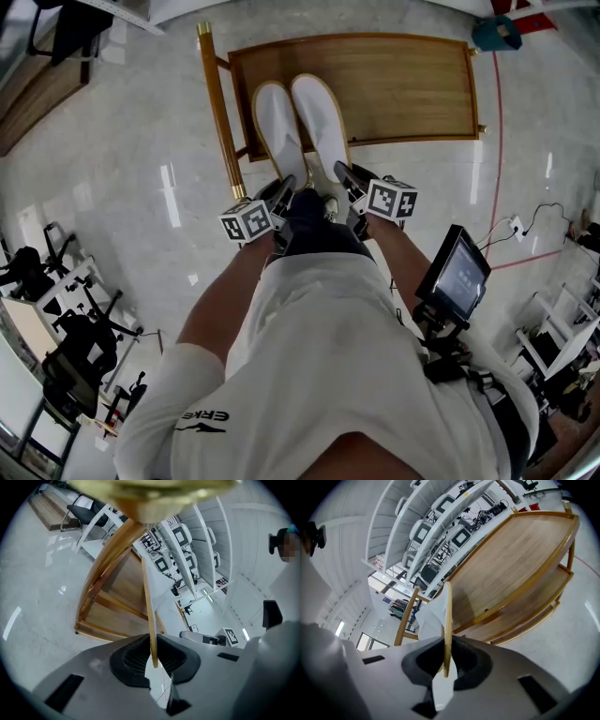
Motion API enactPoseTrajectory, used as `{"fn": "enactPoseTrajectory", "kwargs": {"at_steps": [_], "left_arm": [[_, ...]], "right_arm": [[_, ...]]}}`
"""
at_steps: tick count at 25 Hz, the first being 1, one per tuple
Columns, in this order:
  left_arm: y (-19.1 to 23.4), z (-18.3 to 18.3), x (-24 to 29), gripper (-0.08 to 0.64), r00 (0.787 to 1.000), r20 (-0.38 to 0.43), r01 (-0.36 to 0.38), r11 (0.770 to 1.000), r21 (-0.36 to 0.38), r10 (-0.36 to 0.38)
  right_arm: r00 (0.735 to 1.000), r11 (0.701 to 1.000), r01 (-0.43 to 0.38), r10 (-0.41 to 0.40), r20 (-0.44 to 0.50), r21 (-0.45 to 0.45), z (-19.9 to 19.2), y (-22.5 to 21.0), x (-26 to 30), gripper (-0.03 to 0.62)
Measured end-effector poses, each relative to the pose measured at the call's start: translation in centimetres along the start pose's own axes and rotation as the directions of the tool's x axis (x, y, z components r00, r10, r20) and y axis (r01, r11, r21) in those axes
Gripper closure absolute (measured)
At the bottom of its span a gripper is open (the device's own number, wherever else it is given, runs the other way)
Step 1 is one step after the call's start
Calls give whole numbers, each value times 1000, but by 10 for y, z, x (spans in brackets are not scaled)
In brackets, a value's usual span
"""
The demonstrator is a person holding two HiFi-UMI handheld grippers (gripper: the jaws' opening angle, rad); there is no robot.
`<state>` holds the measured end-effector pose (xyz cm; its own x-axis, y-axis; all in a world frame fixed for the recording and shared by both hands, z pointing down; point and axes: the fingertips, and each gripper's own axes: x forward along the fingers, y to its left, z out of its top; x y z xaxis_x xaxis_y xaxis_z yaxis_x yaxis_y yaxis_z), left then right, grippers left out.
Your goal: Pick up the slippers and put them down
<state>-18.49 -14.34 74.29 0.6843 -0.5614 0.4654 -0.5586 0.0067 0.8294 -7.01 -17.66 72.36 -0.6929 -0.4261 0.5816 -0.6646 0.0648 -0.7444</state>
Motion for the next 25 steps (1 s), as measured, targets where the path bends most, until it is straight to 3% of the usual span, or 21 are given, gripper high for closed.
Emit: {"fn": "enactPoseTrajectory", "kwargs": {"at_steps": [9,25], "left_arm": [[-10,-6,-8,526,1000,29,-9,1000,24,8],[-64,-1,-37,526,991,118,43,993,106,-56]], "right_arm": [[1000,1000,-18,18,17,-20,-3,8,-12,558],[992,992,-90,97,82,-86,-3,45,-53,558]]}}
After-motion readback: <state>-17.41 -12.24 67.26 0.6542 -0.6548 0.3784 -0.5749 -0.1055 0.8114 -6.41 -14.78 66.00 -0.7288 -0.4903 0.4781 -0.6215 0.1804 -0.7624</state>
